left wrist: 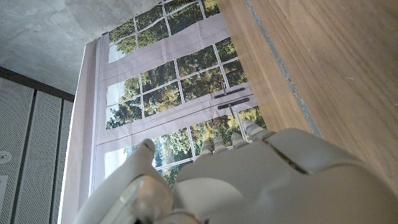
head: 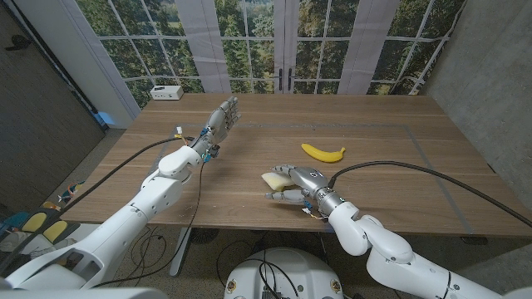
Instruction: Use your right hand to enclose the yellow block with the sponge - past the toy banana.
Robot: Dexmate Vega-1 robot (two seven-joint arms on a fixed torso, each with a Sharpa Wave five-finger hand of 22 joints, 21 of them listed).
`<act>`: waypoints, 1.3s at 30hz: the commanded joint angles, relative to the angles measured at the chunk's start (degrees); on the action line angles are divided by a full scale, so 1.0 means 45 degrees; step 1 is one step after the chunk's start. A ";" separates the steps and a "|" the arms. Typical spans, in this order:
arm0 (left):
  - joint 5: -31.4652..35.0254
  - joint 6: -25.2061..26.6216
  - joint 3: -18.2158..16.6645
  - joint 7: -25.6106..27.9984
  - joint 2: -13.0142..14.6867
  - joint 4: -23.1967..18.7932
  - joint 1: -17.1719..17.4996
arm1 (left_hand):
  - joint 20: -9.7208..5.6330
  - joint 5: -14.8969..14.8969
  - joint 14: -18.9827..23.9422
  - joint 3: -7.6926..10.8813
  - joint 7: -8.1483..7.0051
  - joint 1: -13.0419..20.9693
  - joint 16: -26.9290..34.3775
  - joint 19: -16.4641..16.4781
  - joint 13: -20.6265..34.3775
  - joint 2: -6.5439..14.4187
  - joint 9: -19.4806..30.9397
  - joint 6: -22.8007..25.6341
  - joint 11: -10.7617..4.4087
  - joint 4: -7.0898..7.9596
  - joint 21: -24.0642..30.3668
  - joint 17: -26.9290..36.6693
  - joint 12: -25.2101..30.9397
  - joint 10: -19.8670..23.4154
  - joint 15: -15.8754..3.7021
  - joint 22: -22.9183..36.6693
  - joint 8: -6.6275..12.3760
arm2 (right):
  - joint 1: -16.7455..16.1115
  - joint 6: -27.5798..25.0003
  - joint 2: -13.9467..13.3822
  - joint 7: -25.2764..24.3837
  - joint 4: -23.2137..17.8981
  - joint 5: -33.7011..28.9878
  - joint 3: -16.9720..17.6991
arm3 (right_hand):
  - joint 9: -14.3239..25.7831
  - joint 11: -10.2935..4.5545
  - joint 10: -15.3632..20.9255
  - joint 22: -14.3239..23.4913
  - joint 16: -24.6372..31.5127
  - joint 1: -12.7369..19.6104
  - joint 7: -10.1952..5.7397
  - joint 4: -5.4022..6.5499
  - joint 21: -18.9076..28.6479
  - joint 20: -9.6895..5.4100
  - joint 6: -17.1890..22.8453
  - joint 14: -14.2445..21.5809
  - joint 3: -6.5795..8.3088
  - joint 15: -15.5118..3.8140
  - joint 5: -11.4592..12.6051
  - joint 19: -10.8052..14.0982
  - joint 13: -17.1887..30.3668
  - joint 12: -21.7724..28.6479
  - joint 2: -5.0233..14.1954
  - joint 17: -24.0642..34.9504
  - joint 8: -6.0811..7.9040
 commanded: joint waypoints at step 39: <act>-0.0083 -0.0129 -0.0053 -0.0200 -0.0007 0.0312 -0.0003 | 0.0125 -0.0046 -0.0872 0.0079 -0.0135 0.0351 0.0029 -0.0010 0.0035 0.0089 0.0054 -0.0139 -0.0041 -0.0261 -0.0084 0.0021 -0.0061 -0.0343 0.0005 0.0051 -0.0019 | 0.0390 -0.4162 0.3401 -0.2612 0.0628 0.0873 -0.1512 | -0.0031 0.0186 0.0496 0.0028 -0.0253 0.1539 0.0122 -0.0777 -0.0117 0.0262 0.0829 0.0389 0.0816 0.0016 -0.0444 0.0486 -0.0015 -0.0172 0.1474 -0.0168 -0.0381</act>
